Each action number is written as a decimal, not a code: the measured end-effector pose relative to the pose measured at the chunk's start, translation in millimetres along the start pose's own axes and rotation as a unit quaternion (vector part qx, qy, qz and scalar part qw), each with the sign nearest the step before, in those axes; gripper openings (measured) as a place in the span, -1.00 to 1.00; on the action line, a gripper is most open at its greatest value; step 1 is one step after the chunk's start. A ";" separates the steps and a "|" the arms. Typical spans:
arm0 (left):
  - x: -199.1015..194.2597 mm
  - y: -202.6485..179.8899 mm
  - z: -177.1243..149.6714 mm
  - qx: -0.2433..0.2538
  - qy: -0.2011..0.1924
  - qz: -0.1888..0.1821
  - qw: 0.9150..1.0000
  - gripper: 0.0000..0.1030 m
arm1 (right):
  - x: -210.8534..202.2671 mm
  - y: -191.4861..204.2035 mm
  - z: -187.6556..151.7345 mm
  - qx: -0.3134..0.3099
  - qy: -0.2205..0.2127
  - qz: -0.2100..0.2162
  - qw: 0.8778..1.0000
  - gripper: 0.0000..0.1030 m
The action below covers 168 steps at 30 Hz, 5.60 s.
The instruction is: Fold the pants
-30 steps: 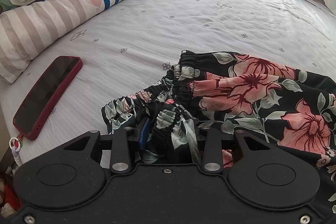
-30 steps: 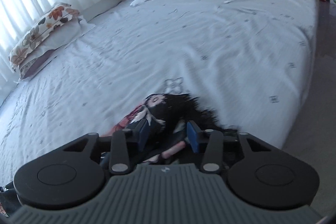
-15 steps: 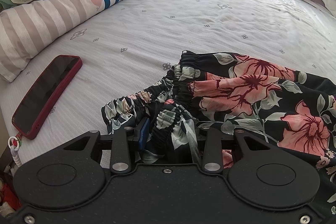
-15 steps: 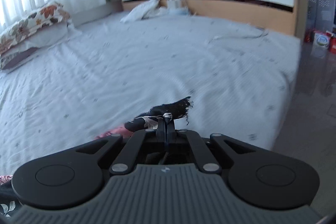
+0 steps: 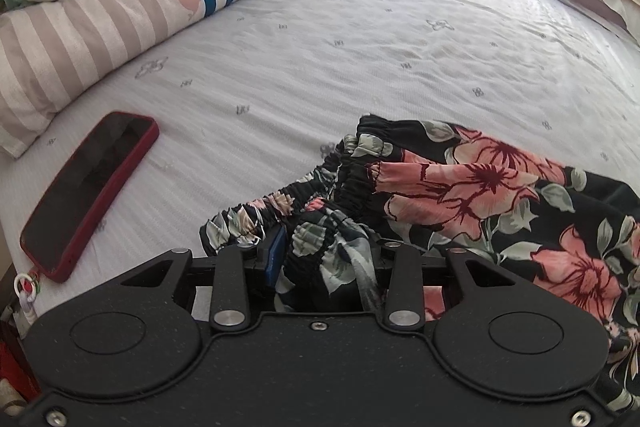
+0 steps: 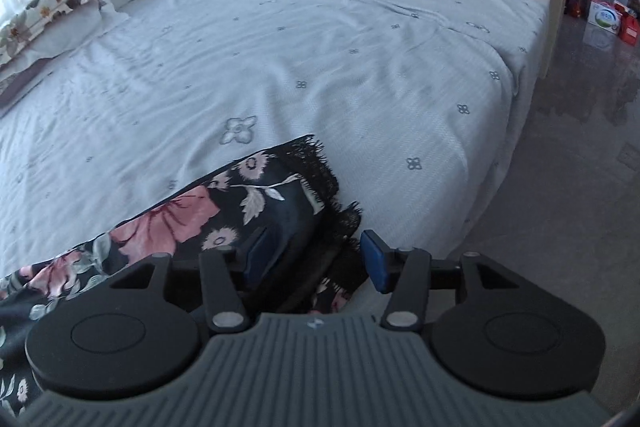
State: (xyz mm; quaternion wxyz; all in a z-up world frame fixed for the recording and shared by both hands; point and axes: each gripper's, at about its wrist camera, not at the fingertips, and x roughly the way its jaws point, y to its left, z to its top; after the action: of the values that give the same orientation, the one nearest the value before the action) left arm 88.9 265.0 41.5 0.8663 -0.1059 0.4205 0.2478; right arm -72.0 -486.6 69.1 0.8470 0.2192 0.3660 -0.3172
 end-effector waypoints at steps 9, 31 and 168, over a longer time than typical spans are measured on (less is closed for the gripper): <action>7.7 -5.0 7.6 0.011 -0.019 0.017 1.000 -0.30 | -19.3 8.2 -1.9 -0.069 -0.025 -0.030 0.997 0.66; -46.9 -20.9 -10.4 0.033 -0.093 -0.023 0.995 0.04 | -15.5 12.3 -9.4 -0.058 -0.112 -0.024 0.992 -0.90; -68.9 25.3 -90.6 -0.100 -0.079 0.058 0.990 0.58 | -139.9 302.4 -243.3 -0.475 -0.056 0.356 0.803 -0.93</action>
State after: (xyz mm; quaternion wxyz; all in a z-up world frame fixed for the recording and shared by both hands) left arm -21.5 227.6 39.4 0.8658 -0.1479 0.3294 0.3465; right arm -52.3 -74.6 62.6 0.9175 -0.1134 0.3190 0.2089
